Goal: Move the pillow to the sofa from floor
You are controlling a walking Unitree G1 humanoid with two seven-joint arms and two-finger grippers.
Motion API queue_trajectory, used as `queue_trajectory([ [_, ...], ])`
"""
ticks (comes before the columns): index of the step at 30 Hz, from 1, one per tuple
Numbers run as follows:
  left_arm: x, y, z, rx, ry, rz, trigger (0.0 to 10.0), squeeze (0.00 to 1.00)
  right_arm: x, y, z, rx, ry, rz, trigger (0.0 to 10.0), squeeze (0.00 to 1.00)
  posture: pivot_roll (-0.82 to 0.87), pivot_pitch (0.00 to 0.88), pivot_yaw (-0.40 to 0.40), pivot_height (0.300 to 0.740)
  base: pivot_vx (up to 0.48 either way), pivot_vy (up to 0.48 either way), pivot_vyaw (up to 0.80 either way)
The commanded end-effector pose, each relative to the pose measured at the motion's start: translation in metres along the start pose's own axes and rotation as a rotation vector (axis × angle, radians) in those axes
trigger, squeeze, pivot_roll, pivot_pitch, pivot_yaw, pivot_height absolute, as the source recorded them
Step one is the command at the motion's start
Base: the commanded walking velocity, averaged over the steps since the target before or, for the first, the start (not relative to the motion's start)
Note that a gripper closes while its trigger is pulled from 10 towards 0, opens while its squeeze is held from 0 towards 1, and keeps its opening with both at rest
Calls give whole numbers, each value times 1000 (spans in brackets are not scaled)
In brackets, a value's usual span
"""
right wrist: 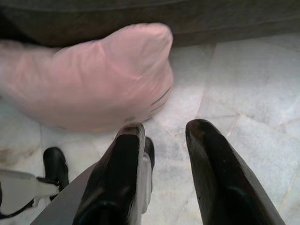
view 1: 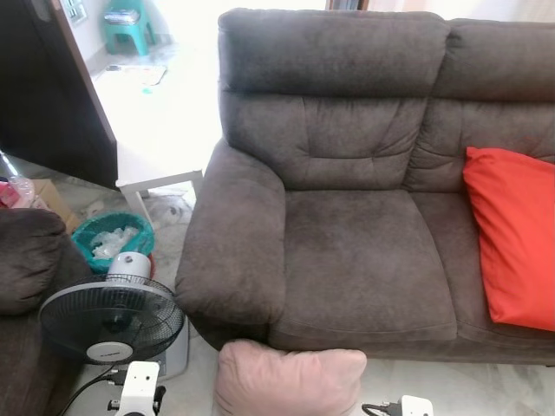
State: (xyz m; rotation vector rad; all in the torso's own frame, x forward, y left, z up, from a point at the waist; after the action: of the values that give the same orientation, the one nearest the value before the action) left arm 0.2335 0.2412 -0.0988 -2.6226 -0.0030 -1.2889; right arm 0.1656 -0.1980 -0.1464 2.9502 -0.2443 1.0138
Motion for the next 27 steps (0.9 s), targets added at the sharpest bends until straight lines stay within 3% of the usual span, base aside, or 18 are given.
queue_trajectory([
  [1,2,-4,-3,27,41,-30,10000,0,1,4,-1,-16,13,14,10000,0,48,32,-25,740,0,0,0],
  [4,10,-4,-4,29,101,-21,10000,0,2,4,-1,-14,21,13,10000,0,52,33,-25,740,0,0,0],
  [5,67,2,9,-1,258,-50,10000,0,3,4,-1,-12,27,10,10000,0,51,33,-24,740,0,0,0],
  [6,67,2,9,-1,258,-50,10000,0,3,4,-1,-12,27,10,10000,0,51,33,-24,740,0,0,0],
  [8,160,11,8,-5,544,-10,10000,0,3,4,-1,-13,32,14,10000,0,49,32,-23,740,0,0,0],
  [9,183,14,2,-3,626,4,10000,0,3,4,-1,-13,34,16,10000,0,49,32,-23,740,0,0,0],
  [11,201,16,-8,-5,719,19,10000,0,3,4,-1,-15,36,19,10000,0,51,33,-22,740,0,0,0],
  [16,209,22,-25,-40,819,51,10000,0,3,4,-1,-16,35,20,10000,0,51,33,-20,740,0,0,0],
  [23,194,31,-39,-55,801,45,10000,0,8,5,-2,-24,71,28,10000,0,53,29,-21,740,0,0,0],
  [27,183,33,-46,-61,784,43,10000,0,24,7,-6,-33,186,23,10000,0,56,28,-24,740,0,0,0],
])
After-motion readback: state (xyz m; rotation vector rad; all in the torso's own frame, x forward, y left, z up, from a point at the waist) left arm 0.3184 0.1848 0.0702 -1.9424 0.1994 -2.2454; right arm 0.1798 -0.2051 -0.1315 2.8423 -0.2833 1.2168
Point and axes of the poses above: a point about 5 cm out from each wrist's last joint towards the gripper, its own z axis pointing out of the wrist towards the gripper, its own x axis along the axis of the wrist's last joint, y = z × x, the point moved 6 cm from there along z, pointing out of the wrist towards the gripper, and after that the axes turned 2 degrees about -z, right-handed, at the moved point
